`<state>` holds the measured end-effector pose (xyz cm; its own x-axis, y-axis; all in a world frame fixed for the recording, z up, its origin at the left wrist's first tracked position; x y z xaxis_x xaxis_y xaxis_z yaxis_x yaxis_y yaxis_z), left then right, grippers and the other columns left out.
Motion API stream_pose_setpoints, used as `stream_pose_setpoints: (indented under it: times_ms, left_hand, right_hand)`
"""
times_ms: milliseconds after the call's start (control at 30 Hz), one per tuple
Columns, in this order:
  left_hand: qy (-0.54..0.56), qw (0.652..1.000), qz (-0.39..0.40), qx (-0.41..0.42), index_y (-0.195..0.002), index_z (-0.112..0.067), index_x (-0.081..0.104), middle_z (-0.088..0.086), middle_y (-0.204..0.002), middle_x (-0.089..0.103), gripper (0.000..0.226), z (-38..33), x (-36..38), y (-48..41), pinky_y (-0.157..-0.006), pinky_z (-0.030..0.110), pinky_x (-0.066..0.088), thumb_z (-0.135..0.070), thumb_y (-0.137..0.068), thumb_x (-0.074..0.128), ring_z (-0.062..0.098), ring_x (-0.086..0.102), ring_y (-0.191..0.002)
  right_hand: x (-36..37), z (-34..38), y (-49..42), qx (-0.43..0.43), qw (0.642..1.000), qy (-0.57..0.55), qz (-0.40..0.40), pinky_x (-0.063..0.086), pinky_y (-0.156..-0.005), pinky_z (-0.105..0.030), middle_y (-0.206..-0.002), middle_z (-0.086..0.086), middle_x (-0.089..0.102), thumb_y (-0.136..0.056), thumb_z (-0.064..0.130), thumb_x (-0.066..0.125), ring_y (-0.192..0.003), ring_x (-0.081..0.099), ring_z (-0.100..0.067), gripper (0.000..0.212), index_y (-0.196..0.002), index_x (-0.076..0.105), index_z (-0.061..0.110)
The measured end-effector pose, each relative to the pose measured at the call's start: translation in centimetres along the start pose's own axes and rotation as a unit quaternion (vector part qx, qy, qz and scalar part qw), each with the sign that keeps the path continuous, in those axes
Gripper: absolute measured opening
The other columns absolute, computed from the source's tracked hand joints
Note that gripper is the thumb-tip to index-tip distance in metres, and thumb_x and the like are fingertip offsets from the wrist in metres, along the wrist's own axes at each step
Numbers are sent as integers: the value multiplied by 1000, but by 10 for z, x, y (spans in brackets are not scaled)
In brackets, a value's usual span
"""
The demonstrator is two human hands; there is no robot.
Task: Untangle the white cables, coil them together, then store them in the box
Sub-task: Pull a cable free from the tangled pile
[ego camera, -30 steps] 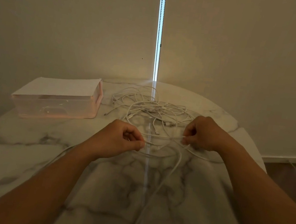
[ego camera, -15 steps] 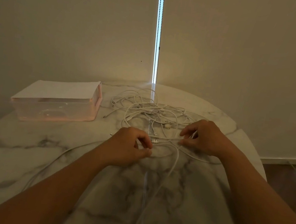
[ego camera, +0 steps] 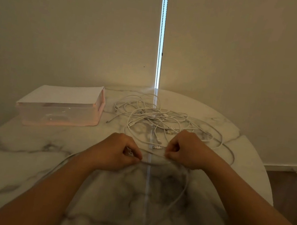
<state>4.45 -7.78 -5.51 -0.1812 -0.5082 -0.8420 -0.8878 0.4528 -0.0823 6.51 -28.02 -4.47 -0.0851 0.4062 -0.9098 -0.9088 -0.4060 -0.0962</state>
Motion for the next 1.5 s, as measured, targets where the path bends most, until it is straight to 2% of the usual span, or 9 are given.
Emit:
stream_pose_setpoints:
  times_ms: [233, 400, 533, 667, 900, 1100, 1233, 1400, 1500]
  left_hand:
    - [-3, 1000, 12, 7, -96, -26, 79, -10, -92, 70, 15, 5, -4, -1, -71, 19, 50, -22, -82, 76, 7, 62, -80]
    - [2, 1000, 17, 6, -96, -26, 79, -13, -93, 70, 14, 7, -4, 0, -72, 19, 50, -24, -82, 76, 7, 61, -79]
    - [19, 999, -24, -11, -93, -29, 79, -15, -85, 73, 11, 5, -9, 0, -69, 20, 51, -28, -82, 76, 3, 63, -75]
    - [76, 989, -120, -37, -87, -26, 79, -25, -69, 69, 7, 4, -24, 1, -59, 9, 43, -21, -83, 75, -4, 61, -62]
    - [47, 976, -181, -114, -83, -25, 78, -13, -76, 71, 4, 21, -54, 6, -60, 14, 43, -22, -81, 76, -3, 61, -62]
    - [-84, 974, -66, -200, -86, -24, 74, -7, -88, 70, 12, 53, -64, 17, -69, 16, 43, -30, -77, 80, 7, 64, -85]
    - [-121, 969, -20, -213, -85, -27, 71, -8, -86, 67, 14, 65, -56, 27, -70, 19, 45, -32, -76, 80, 7, 62, -82]
    - [-133, 970, -42, -198, -69, -32, 66, -10, -79, 66, 17, 64, -53, 32, -65, 17, 41, -24, -80, 77, 5, 61, -78]
    - [-129, 969, -49, -204, -73, -28, 67, -8, -82, 67, 13, 66, -54, 36, -64, 18, 41, -23, -83, 73, 6, 60, -78]
  right_hand:
    - [-8, -2, 6, -10, 987, -163, 2, 45, -58, -14, -66, 4, 70, -82, 13, 75, -57, 55, 1, 5, -78, 78, 15]
    - [-17, -10, 12, 22, 883, -469, 6, 28, -48, -23, -64, -12, 46, -87, 3, 67, -56, 37, -16, 5, -83, 69, 1]
    - [-25, -11, 13, -20, 789, -614, 11, 35, -47, -21, -68, -6, 47, -77, 16, 71, -59, 43, -15, 21, -86, 61, 1]
    - [-26, -12, 11, -53, 766, -641, 21, 42, -51, -24, -73, -6, 50, -69, 27, 84, -61, 50, -15, 40, -90, 63, 0]
    - [-27, -10, 16, -12, 804, -594, 17, 34, -48, -23, -70, -10, 46, -79, 12, 66, -58, 46, -17, 21, -90, 57, -3]
    - [-13, -14, 36, 99, 876, -447, 150, 45, -46, -24, -59, -11, 55, -88, -2, 62, -49, 53, -16, 6, -84, 65, -3]
    - [-9, -13, 55, 72, 943, -259, 198, 55, -58, -30, -68, -11, 71, -89, 11, 69, -59, 65, -17, 11, -80, 75, 8]
    - [-15, -13, 40, -23, 998, -36, 47, 46, -63, -16, -62, 14, 69, -83, 20, 77, -56, 61, 0, 10, -78, 74, 28]
    - [-10, -17, 25, -86, 995, 36, -30, 39, -68, -17, -88, 7, 66, -75, 20, 82, -64, 50, 4, 25, -100, 75, 22]
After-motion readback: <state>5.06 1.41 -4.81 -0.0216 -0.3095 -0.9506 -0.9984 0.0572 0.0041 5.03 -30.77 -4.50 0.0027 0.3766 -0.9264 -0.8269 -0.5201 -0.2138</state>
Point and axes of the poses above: each hand's wrist, its own y-axis away from the middle knuckle, its own x-axis out of the palm, z = x × y, the point moved 4 cm from there along -y, towards the middle knuckle
